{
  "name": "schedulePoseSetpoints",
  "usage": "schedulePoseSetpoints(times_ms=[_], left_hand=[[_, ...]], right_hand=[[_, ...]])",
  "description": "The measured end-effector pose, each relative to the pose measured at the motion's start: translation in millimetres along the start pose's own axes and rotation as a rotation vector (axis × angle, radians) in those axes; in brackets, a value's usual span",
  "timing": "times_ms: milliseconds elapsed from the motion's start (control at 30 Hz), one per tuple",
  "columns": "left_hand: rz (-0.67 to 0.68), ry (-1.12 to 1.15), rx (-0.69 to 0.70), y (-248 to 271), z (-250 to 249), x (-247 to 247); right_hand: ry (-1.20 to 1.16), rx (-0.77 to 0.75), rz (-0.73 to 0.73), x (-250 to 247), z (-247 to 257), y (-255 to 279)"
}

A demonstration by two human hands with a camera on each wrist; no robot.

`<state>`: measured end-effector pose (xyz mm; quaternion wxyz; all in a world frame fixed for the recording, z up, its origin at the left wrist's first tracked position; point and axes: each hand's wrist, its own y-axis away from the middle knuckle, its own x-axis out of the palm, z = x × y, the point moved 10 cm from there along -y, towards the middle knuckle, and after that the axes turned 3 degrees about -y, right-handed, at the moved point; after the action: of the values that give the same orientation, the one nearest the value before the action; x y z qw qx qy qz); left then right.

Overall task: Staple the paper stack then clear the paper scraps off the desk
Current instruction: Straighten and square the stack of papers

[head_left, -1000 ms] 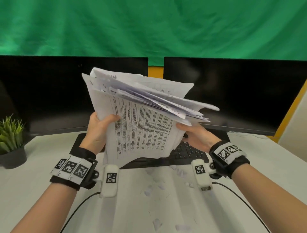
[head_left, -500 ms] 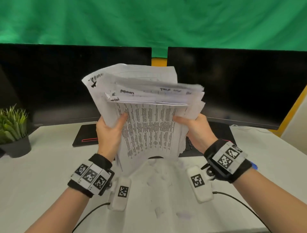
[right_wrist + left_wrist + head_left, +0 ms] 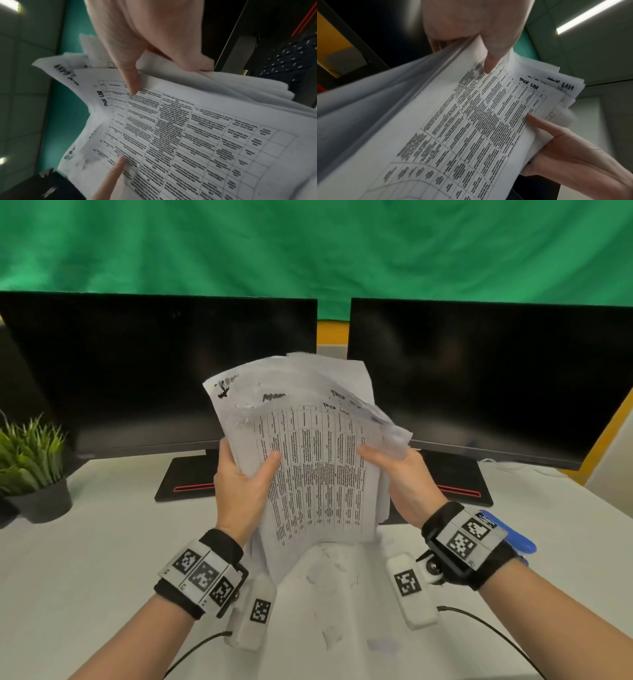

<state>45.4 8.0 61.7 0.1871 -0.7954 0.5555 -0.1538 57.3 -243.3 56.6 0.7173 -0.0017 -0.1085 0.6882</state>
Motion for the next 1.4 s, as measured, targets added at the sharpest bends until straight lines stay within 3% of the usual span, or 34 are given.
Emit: schedulePoseSetpoints(times_ms=[200,333,467,700,800,1033,1133,1200,1267,1333,1400], left_hand=[[-0.029,0.063,-0.049,2.4,1.3,-0.4],[-0.004,0.072,-0.052,1.4,3.3,4.1],[-0.028,0.082,-0.052,-2.5,7.1,2.4],[0.046,0.042,0.032,4.2,2.9,13.5],[0.053,0.052,-0.009,7.6,12.9,11.0],[0.089,0.09,-0.166,7.7,36.8,14.5],[0.137,0.055,-0.187,5.9,45.1,18.1],[0.126,0.041,-0.169,2.4,42.2,18.5],[0.11,0.031,-0.12,-1.8,31.3,20.2],[0.115,-0.042,0.011,-5.8,7.2,24.3],[0.126,-0.171,0.194,-7.8,-26.4,31.7]], right_hand=[[-0.075,0.013,-0.052,-2.0,2.3,-8.4],[0.052,-0.004,-0.005,11.5,2.2,-8.9],[0.022,0.008,0.018,13.0,3.4,-6.9],[0.063,-0.052,-0.001,8.2,7.7,-4.8],[0.123,-0.059,-0.002,5.6,8.3,-6.3],[-0.01,0.013,0.003,13.1,-0.4,-16.9],[0.095,0.053,0.042,14.1,-2.2,-19.0],[0.193,-0.018,0.022,10.6,10.9,-20.4],[0.36,-0.229,-0.08,1.8,46.0,-16.5],[0.733,-0.482,-0.217,0.8,93.0,-2.1],[1.162,-0.643,-0.267,17.7,124.7,12.2]])
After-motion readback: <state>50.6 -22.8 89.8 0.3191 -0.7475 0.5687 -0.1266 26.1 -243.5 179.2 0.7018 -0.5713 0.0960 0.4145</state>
